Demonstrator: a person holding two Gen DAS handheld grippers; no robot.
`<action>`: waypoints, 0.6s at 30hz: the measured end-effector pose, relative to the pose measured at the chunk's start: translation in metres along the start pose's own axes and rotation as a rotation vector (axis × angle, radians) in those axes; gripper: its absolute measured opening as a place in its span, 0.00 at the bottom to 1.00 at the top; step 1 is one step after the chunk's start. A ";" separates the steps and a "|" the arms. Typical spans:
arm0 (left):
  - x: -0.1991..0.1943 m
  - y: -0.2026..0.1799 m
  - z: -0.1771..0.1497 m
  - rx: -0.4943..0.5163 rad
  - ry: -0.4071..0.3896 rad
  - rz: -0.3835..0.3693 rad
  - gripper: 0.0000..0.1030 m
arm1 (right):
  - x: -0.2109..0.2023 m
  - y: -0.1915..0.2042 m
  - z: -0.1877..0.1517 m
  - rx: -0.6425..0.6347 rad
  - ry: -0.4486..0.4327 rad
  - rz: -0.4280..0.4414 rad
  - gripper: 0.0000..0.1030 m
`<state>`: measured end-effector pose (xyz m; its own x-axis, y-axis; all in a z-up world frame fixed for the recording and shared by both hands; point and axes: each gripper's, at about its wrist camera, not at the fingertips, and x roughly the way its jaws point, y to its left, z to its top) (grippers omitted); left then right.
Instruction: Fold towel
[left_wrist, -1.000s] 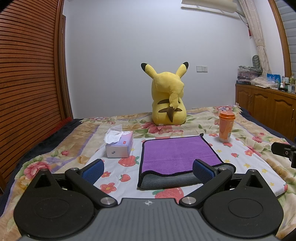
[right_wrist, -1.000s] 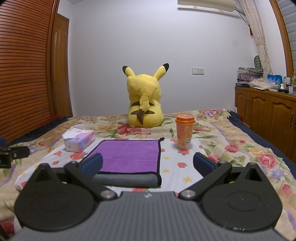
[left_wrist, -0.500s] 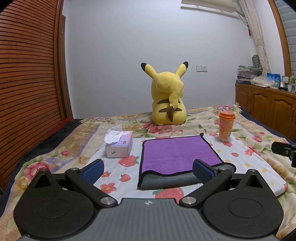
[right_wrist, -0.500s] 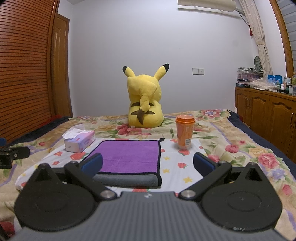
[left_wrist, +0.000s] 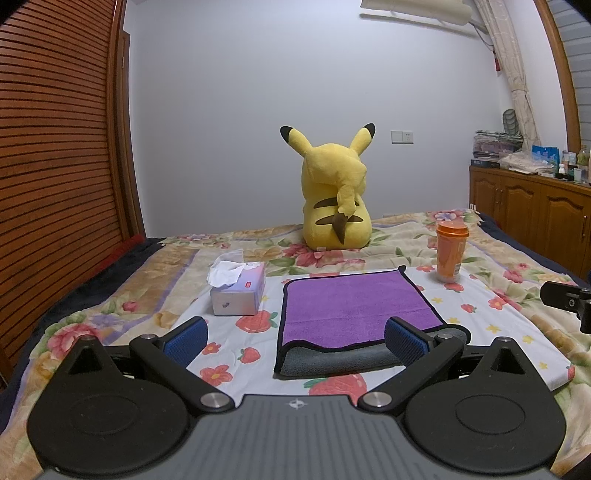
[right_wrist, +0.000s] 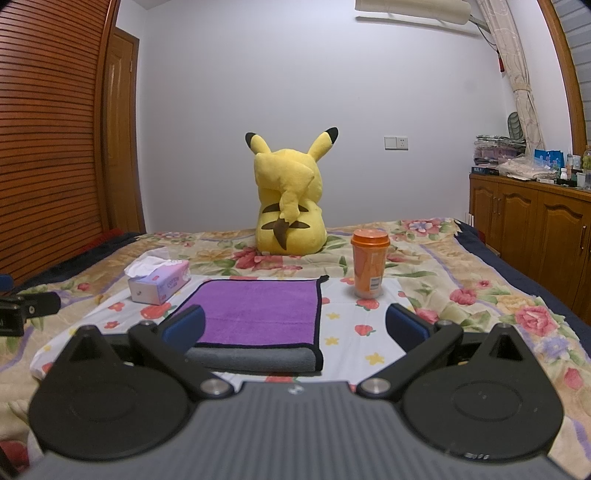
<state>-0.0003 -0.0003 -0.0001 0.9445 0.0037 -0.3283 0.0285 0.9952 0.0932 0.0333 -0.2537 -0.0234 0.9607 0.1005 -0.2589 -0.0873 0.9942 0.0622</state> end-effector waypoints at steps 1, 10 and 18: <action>0.000 0.000 0.000 0.000 0.000 0.000 1.00 | 0.000 0.000 0.000 0.000 -0.001 -0.001 1.00; 0.000 0.000 0.000 0.001 0.000 0.000 1.00 | 0.000 0.000 0.000 0.000 -0.001 0.000 1.00; 0.000 0.000 0.000 0.002 0.000 0.000 1.00 | 0.002 -0.001 -0.003 0.000 0.001 0.000 1.00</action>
<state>-0.0004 -0.0004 -0.0001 0.9445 0.0040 -0.3285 0.0288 0.9951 0.0949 0.0350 -0.2546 -0.0265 0.9604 0.1008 -0.2599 -0.0875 0.9942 0.0623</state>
